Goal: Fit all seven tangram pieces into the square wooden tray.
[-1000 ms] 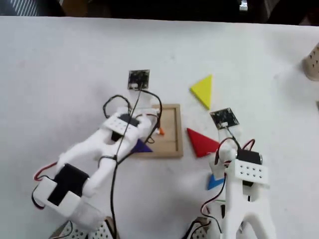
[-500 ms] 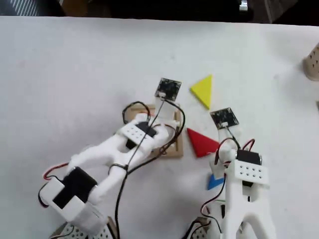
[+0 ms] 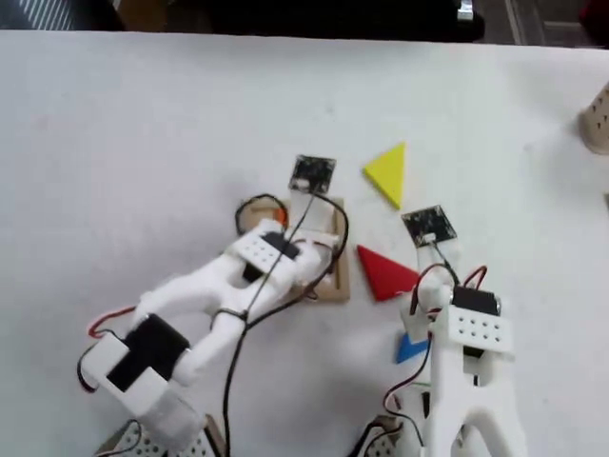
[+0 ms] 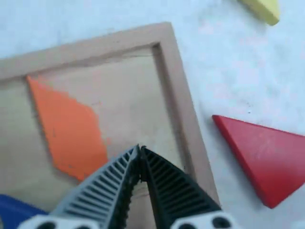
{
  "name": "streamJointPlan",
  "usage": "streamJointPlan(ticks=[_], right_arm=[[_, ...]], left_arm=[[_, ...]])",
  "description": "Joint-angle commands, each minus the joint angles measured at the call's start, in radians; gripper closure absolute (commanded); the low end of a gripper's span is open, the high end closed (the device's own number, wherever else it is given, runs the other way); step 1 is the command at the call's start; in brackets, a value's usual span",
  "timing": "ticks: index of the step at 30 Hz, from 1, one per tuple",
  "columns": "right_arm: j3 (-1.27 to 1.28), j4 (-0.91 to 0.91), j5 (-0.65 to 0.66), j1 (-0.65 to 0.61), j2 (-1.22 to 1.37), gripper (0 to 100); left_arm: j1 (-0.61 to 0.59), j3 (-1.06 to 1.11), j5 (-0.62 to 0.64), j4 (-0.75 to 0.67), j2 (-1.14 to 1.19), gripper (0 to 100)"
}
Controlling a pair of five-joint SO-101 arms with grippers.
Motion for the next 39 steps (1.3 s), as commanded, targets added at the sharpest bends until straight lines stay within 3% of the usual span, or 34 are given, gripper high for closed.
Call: streamJointPlan(ticks=[1,9,17,27,33,39], right_arm=[[-0.006,-0.015,0.011,0.005,-0.022,98.0],[-0.006,-0.015,0.011,0.004,-0.022,98.0],[-0.006,-0.015,0.012,0.002,-0.022,98.0],[-0.006,-0.016,0.012,0.002,-0.022,98.0],[-0.006,-0.016,0.012,0.002,-0.022,98.0],[-0.006,-0.015,0.012,0.002,-0.022,98.0]], left_arm=[[-0.056,-0.057,0.02,0.101,-0.01,98],[-0.116,-0.049,0.014,0.196,-0.048,98],[-0.228,-0.057,0.014,0.199,-0.059,98],[-0.156,-0.153,0.014,0.19,-0.056,98],[-0.162,-0.126,0.014,0.055,-0.048,98],[-0.165,-0.146,0.014,0.038,-0.001,98]])
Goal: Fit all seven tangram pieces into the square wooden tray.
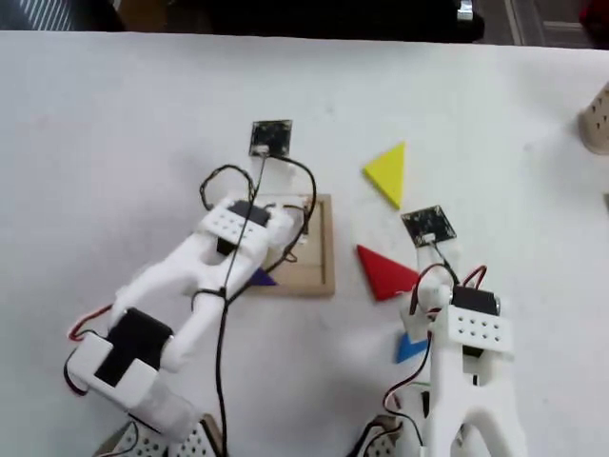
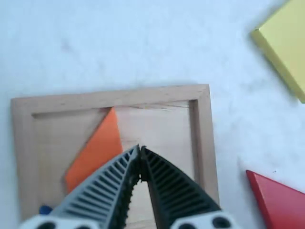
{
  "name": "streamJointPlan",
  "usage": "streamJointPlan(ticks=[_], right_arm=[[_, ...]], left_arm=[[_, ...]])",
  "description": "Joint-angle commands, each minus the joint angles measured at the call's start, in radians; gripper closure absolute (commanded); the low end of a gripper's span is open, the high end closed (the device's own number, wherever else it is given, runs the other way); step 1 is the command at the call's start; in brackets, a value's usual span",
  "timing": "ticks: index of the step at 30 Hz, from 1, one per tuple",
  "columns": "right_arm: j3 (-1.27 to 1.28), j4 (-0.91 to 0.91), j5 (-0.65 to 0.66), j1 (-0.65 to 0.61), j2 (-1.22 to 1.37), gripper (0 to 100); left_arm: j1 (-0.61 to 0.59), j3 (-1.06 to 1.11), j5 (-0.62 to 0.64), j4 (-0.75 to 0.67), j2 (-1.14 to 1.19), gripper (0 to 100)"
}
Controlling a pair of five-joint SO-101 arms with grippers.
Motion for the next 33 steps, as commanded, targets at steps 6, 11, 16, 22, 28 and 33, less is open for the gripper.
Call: streamJointPlan(ticks=[6,11,16,22,28,33], right_arm=[[-0.005,-0.015,0.012,0.004,-0.022,98.0],[-0.005,-0.015,0.028,0.004,-0.022,98.0],[-0.005,-0.015,0.038,0.004,-0.022,98.0],[-0.005,-0.015,0.038,0.004,-0.022,98.0],[-0.005,-0.015,0.038,0.002,-0.022,98.0],[-0.005,-0.015,0.038,0.002,-0.022,98.0]], left_arm=[[-0.048,-0.183,0.005,0.054,0.173,98],[-0.116,-0.213,0.005,0.1,0.171,98],[-0.173,-0.215,0.011,0.1,0.168,98],[-0.18,-0.172,0.011,0.109,0.061,98],[-0.18,-0.083,0.009,0.107,-0.048,98],[-0.133,-0.046,0.005,0.107,-0.099,98]])
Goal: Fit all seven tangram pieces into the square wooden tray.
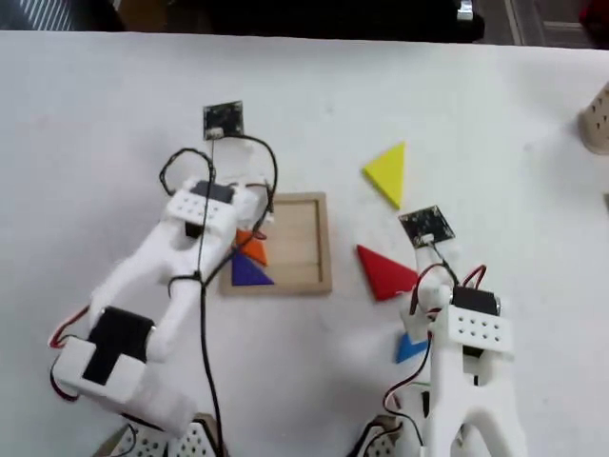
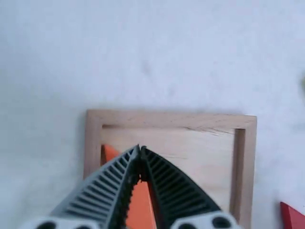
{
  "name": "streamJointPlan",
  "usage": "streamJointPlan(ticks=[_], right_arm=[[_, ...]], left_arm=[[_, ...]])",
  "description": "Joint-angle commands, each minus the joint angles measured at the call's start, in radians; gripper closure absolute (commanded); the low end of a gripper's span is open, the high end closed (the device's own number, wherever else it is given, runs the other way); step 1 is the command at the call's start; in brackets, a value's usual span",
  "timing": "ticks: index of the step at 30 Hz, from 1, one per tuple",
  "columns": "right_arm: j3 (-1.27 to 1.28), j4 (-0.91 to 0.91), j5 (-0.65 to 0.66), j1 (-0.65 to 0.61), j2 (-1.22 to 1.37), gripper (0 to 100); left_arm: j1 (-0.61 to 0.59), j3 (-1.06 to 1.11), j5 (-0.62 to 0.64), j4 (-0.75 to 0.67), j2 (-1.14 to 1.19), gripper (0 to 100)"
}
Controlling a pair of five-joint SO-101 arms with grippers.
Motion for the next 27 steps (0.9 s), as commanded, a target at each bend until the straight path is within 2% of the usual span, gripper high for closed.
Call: streamJointPlan(ticks=[1,5,8,17,27], right_arm=[[-0.005,-0.015,0.012,0.001,-0.022,98.0],[-0.005,-0.015,0.012,0.001,-0.022,98.0],[-0.005,-0.015,0.012,0.001,-0.022,98.0],[-0.005,-0.015,0.012,0.001,-0.022,98.0],[-0.005,-0.015,0.012,0.001,-0.022,98.0]], left_arm=[[0.059,0.025,0.002,0.003,-0.084,98],[0.16,0.11,0.002,-0.071,-0.084,98],[0.182,0.163,0.002,-0.103,-0.082,98],[0.068,0.199,0.005,-0.101,-0.085,98],[0.061,0.193,0.003,-0.078,-0.091,98]])
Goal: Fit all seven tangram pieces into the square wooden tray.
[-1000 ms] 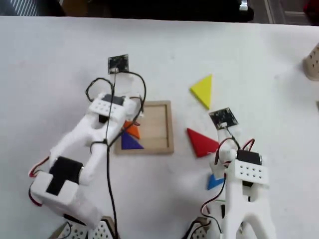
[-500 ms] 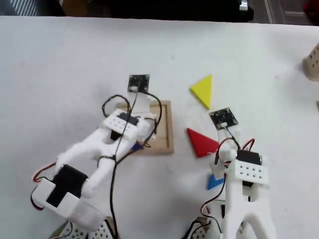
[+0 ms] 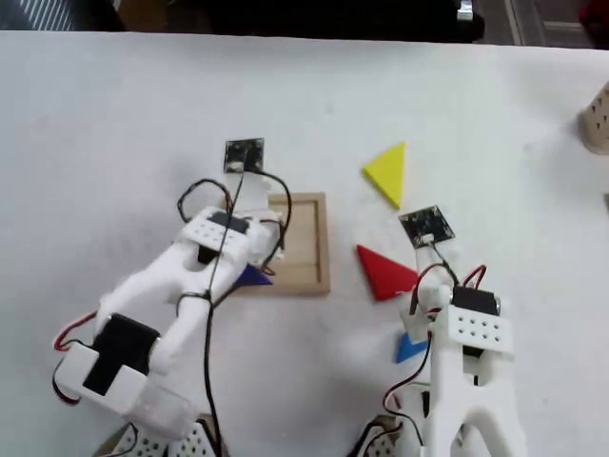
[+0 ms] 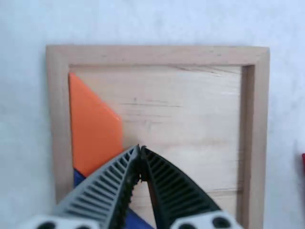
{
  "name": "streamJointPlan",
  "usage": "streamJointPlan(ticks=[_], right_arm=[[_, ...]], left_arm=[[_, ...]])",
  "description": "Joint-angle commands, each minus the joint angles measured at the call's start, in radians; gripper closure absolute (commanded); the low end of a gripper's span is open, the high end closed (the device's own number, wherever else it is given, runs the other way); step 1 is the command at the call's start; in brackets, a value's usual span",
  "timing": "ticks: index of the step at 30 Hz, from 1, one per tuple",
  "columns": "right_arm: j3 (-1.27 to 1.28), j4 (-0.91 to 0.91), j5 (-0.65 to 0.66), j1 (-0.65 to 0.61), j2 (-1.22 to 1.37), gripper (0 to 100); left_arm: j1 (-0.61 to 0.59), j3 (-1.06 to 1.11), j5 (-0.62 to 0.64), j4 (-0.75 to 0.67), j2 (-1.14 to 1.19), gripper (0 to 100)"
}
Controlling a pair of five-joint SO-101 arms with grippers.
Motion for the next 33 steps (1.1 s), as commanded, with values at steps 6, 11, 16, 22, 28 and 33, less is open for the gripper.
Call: streamJointPlan(ticks=[6,11,16,22,28,33], right_arm=[[-0.005,-0.015,0.012,0.001,-0.022,98.0],[-0.005,-0.015,0.012,0.001,-0.022,98.0],[-0.005,-0.015,0.012,0.001,-0.022,98.0],[-0.003,-0.016,0.005,0.005,-0.022,98.0],[-0.009,-0.016,0.003,0.007,-0.024,98.0],[-0.104,0.016,0.006,0.005,-0.024,98.0]], left_arm=[[-0.061,-0.017,0.002,-0.002,-0.067,98],[-0.088,0.008,0.002,0.029,-0.205,98],[-0.088,0.135,0.002,0.011,-0.424,97],[-0.134,0.276,0.002,-0.061,-0.575,97],[-0.315,0.313,0.0,-0.055,-0.593,97],[-0.443,0.361,-0.158,-0.052,-0.598,97]])
